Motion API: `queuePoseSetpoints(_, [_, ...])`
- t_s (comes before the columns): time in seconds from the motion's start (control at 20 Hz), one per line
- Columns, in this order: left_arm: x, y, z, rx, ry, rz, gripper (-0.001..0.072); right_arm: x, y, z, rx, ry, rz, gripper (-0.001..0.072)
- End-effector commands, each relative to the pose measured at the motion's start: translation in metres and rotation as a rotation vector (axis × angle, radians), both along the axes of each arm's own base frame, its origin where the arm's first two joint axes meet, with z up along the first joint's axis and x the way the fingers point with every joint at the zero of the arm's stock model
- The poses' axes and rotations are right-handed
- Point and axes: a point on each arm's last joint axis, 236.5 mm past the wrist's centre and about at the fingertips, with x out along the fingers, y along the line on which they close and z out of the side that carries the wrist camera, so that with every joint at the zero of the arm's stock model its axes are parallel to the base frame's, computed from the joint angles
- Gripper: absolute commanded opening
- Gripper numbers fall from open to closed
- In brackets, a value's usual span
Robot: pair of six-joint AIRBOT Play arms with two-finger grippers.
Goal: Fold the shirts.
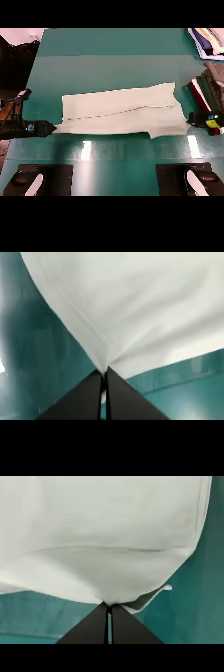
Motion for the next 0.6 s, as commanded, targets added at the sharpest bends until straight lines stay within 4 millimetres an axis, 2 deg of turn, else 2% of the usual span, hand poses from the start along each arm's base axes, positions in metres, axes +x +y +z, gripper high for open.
queuePoseSetpoints(0.0, [0.043, 0.007, 0.025, -0.014, -0.198, 0.079, 0.0026, 0.053, -0.010, 0.024, -0.021, -0.140, -0.020, 0.0016])
queuePoseSetpoints(0.15, [0.079, 0.015, 0.028, -0.021, -0.274, 0.155, 0.0026, 0.099, -0.018, 0.024, -0.030, -0.166, -0.019, 0.0016])
queuePoseSetpoints(0.35, [0.123, 0.025, 0.008, -0.029, -0.289, 0.240, 0.0026, 0.155, -0.028, 0.013, -0.034, -0.187, -0.030, 0.0016])
queuePoseSetpoints(0.55, [0.160, 0.031, -0.002, -0.027, -0.282, 0.281, 0.0026, 0.193, -0.028, -0.009, -0.031, -0.162, -0.005, 0.0017])
